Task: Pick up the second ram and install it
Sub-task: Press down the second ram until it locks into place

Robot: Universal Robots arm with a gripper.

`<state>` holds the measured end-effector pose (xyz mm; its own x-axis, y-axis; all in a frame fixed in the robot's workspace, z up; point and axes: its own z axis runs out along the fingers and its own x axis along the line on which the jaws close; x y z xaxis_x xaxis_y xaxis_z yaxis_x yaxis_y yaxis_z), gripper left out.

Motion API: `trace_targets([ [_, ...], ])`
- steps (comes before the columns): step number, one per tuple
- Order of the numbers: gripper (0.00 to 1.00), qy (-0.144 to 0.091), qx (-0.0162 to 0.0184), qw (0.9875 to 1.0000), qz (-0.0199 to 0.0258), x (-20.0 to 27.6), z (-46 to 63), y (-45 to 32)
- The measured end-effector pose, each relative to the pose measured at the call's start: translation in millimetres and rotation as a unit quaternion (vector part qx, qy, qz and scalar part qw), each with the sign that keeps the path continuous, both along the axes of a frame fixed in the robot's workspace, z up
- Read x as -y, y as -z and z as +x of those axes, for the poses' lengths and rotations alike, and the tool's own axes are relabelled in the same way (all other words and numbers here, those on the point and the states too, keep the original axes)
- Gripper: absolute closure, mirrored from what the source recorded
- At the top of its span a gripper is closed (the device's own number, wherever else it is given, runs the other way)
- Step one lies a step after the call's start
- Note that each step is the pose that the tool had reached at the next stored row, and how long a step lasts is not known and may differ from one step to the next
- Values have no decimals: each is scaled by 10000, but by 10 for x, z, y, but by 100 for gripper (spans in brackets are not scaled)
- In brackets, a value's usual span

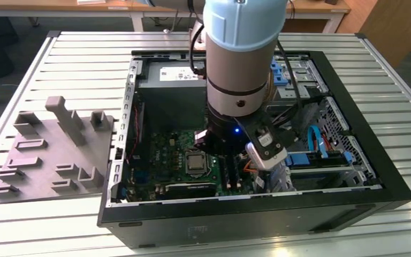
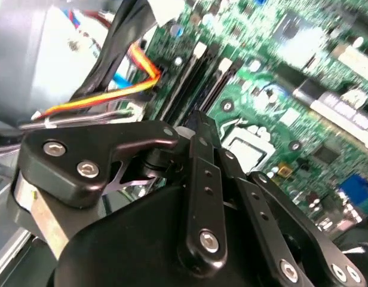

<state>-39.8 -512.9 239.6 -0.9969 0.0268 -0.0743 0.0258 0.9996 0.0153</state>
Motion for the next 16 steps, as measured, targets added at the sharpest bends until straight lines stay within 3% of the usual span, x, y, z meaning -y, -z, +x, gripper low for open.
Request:
trace_targets([
  [5, 89, 0, 0, 10000, 0, -187, 0, 2],
  [7, 89, 0, 0, 10000, -1, -240, 0, 2],
  [16, 89, 0, 0, 10000, 0, -248, 0, -46],
])
